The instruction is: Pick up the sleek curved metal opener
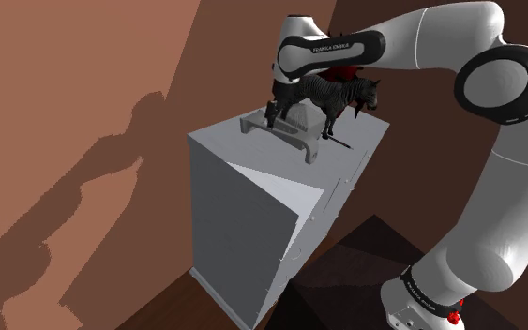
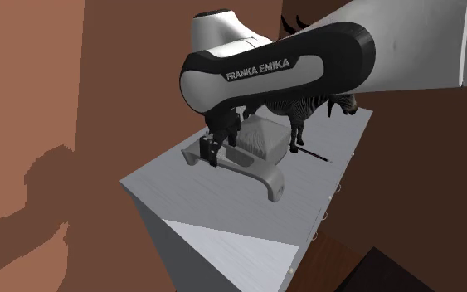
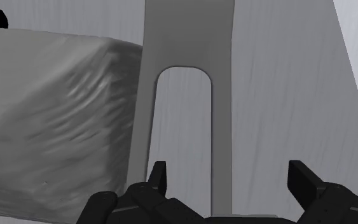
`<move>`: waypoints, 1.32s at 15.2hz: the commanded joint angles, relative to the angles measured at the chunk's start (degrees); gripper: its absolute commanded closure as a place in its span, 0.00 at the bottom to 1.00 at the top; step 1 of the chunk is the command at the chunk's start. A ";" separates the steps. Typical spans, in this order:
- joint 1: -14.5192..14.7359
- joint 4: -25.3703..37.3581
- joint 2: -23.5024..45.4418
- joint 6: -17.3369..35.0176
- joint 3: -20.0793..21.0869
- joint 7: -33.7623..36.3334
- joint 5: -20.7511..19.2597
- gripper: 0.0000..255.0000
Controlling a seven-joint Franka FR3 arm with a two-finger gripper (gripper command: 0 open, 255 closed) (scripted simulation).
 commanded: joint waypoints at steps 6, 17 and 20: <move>0.02 -2.60 1.69 4.28 -0.10 0.28 -0.33 0.00; 0.02 -2.59 1.70 4.28 -0.10 0.28 -0.33 1.00; 0.02 -1.21 1.02 2.23 -0.06 0.13 -0.21 1.00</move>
